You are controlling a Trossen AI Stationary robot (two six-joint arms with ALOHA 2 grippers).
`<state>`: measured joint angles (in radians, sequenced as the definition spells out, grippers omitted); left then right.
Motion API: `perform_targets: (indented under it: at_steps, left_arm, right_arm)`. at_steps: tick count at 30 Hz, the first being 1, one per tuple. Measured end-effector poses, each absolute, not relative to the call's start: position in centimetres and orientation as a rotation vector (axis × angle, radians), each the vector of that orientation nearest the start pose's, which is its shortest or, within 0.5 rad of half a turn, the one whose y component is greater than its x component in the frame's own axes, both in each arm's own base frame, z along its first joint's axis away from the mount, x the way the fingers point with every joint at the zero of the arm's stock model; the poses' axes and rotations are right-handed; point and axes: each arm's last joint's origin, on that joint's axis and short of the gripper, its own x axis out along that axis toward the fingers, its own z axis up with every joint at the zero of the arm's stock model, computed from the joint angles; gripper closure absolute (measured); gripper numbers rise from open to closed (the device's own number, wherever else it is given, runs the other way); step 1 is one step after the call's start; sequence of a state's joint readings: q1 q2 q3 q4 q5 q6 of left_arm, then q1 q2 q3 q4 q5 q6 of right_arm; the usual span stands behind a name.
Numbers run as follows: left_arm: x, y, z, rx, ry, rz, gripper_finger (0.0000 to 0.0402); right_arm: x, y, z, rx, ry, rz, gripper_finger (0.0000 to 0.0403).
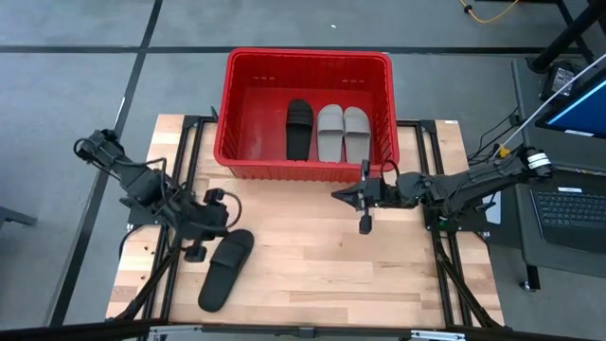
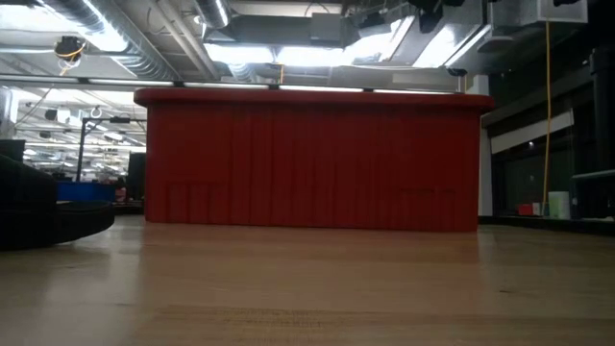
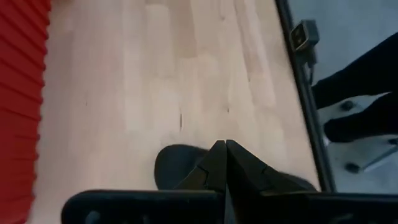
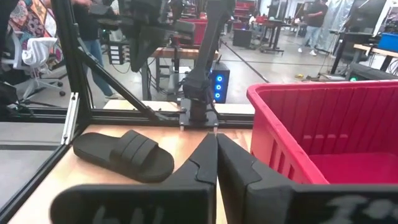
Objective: Pick and place slides into bin
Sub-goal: Put the black slide into the red bin
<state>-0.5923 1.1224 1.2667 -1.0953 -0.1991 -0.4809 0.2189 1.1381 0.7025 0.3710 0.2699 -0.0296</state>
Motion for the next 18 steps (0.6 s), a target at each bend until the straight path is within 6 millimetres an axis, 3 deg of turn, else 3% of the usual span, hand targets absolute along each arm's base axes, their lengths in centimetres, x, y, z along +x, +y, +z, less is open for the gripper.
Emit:
perform_targets:
  at_steps: [5,18]
  left_arm:
    - [16.3,-12.2,35.1,-0.028,0.969,-0.157,0.0399]
    - [15.3,-18.5,31.9,-0.149,1.119,-0.075,0.0399]
  right_arm:
    - [24.7,4.8,28.9,-0.044,0.057,-0.045,0.0399]
    - [24.6,4.9,29.0,-0.044,0.054,-0.044,0.0398]
